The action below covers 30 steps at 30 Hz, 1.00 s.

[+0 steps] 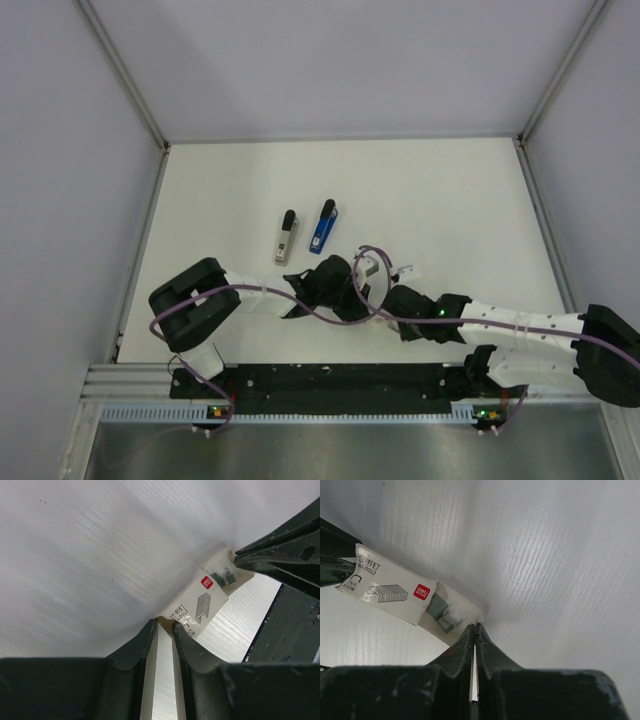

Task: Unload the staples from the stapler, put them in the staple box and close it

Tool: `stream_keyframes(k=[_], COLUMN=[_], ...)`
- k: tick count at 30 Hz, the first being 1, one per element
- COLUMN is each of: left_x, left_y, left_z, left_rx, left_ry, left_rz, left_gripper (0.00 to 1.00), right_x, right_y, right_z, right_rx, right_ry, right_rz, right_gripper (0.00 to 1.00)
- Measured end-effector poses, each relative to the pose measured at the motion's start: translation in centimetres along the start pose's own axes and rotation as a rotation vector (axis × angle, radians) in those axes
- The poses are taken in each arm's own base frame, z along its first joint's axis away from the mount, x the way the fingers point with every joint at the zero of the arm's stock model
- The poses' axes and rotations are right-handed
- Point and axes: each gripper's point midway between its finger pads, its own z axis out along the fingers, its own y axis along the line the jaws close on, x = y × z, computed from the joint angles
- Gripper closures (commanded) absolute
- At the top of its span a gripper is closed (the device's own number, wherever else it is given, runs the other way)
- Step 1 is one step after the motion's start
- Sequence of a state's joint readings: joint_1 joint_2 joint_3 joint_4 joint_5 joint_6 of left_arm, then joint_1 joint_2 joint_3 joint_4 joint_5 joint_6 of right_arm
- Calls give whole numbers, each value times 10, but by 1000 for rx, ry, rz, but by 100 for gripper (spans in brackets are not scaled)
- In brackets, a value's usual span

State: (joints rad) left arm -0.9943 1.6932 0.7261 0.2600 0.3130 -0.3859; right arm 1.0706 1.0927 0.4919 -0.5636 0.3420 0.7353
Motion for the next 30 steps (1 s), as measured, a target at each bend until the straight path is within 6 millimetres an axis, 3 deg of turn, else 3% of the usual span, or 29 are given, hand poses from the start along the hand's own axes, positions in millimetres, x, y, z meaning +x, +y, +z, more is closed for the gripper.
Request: stream_keyframes(k=[20, 26, 30], left_x=[0, 8, 13], left_y=[-3, -11, -13], left_z=[2, 1, -2], left_rx=[10, 42, 58], left_ry=[-37, -27, -17], left_rz=[19, 63, 87], left_gripper=[76, 76, 76], right_x=[-7, -21, -18], right_y=[1, 18, 20], right_z=[3, -4, -10], right_rx=[31, -74, -129], right_ry=[2, -59, -85], right_rz=[-46, -43, -33], right_gripper=[100, 100, 100])
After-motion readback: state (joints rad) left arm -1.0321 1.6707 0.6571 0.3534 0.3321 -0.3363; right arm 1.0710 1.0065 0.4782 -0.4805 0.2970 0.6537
